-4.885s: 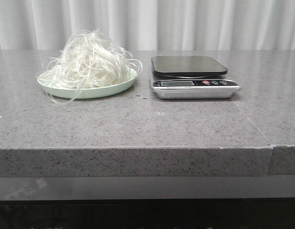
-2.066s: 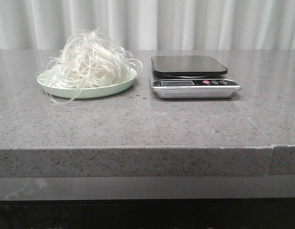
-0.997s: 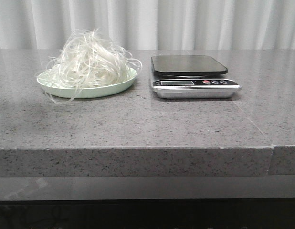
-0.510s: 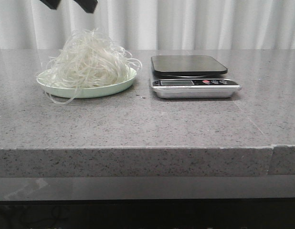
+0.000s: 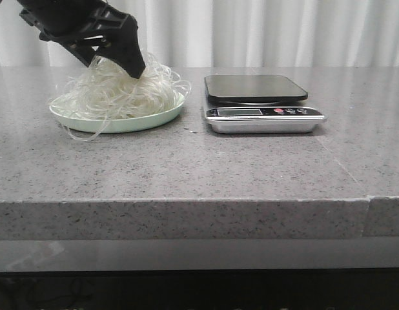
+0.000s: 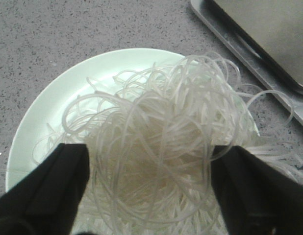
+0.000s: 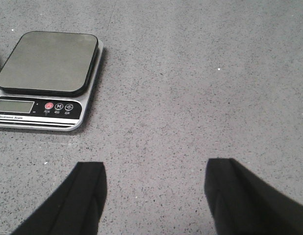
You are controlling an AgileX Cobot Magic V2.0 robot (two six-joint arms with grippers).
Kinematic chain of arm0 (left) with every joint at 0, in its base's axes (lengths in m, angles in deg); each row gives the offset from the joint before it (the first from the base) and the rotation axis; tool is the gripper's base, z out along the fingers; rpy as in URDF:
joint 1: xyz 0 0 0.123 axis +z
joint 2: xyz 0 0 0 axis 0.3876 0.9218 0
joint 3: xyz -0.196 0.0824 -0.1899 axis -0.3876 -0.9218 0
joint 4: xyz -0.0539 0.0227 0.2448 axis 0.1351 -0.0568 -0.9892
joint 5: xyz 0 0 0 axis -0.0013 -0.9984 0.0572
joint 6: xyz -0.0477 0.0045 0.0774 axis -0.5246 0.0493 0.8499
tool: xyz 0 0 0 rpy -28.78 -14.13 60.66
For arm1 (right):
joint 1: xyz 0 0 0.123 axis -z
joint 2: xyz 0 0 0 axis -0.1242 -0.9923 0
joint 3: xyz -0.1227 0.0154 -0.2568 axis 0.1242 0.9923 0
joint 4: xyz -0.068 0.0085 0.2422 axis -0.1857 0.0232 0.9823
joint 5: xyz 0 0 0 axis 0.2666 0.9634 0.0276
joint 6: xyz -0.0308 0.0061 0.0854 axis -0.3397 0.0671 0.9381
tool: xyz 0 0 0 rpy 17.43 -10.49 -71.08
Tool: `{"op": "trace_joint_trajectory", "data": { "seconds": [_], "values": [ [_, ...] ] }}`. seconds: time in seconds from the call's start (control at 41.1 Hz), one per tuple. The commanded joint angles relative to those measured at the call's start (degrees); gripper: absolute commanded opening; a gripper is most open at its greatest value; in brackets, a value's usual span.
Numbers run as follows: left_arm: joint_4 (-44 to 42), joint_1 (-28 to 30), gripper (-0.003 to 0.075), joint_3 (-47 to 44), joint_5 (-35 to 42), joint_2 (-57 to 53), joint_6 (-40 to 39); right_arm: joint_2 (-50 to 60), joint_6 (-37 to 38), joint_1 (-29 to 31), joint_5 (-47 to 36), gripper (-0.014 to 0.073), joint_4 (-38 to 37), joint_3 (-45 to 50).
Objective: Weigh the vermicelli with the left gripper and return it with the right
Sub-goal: 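Lower the left gripper onto the vermicelli pile and close it, then lift the vermicelli with the left gripper and carry it over the scale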
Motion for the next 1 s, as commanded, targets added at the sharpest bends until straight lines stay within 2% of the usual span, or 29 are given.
{"op": "trace_joint_trajectory", "data": {
  "seconds": [0.0, 0.122, 0.267, 0.462, 0.681, 0.972],
  "values": [
    [0.4, -0.3, 0.0426, 2.0, 3.7, -1.9, -0.6, -0.6, 0.0, 0.0, -3.4, 0.0537, 0.0, -1.9],
    [0.4, -0.3, 0.0318, 2.0, 3.5, -1.9, -0.6, -0.6, 0.0, 0.0, -3.4, 0.0537, 0.0, -1.9],
    [0.4, -0.3, 0.0230, 2.0, 3.4, -1.9, -0.6, -0.6, 0.0, 0.0, -3.4, 0.0537, 0.0, -1.9],
    [0.4, -0.3, 0.0156, 2.0, 3.4, -2.0, -0.6, -0.6, 0.0, 0.0, -3.4, 0.0537, 0.0, -1.9],
    [0.4, -0.3, 0.0145, 4.4, 1.5, -3.9, -0.6, -0.6, 0.0, 0.0, -3.4, 0.0537, 0.0, -1.9],
    [0.4, -0.4, 0.0145, 12.0, -2.4, -6.9, -0.6, -0.6, 0.0, 0.0, -3.4, 0.0537, 0.0, -1.9]
  ]
}}
